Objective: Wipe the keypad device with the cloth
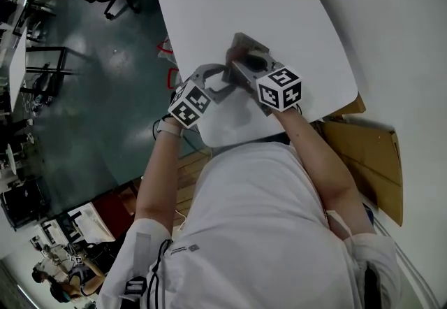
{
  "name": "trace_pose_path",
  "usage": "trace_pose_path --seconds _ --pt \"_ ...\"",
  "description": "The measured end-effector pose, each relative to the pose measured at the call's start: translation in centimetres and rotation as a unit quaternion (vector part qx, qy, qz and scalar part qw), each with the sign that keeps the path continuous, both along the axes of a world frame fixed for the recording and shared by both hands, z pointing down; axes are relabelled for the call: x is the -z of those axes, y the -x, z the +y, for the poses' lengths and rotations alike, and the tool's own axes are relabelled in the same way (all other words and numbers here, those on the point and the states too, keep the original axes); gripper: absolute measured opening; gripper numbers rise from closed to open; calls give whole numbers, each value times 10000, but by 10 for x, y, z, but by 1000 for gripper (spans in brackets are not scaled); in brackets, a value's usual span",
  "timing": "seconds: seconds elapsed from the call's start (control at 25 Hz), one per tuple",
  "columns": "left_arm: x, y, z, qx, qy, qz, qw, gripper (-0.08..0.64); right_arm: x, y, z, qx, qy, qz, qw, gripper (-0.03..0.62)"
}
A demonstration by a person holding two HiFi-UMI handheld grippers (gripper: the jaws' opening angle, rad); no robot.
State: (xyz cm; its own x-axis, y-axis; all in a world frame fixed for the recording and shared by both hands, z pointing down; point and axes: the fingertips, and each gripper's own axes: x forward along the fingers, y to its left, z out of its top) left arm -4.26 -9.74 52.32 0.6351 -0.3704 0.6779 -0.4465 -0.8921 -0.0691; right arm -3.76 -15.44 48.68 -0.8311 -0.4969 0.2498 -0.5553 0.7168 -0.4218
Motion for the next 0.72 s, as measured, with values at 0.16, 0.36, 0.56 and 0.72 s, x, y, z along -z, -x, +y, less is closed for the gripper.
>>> trace_pose_path --seconds 0.16,0.36,0.56,0.72 --pt "0 1 -1 50 53 100 9999 216 -2 0 1 -192 -149 -157 9996 82" --pt "1 0 -1 158 163 213 9995 225 -7 -6 2 -355 -45 -419 9985 81" --pt "-1 0 -2 174 207 279 9992 233 -19 -17 2 -506 381 -630 9960 81" --pt "-1 0 -2 177 241 342 9990 236 -26 -23 4 -557 490 -487 9961 81"
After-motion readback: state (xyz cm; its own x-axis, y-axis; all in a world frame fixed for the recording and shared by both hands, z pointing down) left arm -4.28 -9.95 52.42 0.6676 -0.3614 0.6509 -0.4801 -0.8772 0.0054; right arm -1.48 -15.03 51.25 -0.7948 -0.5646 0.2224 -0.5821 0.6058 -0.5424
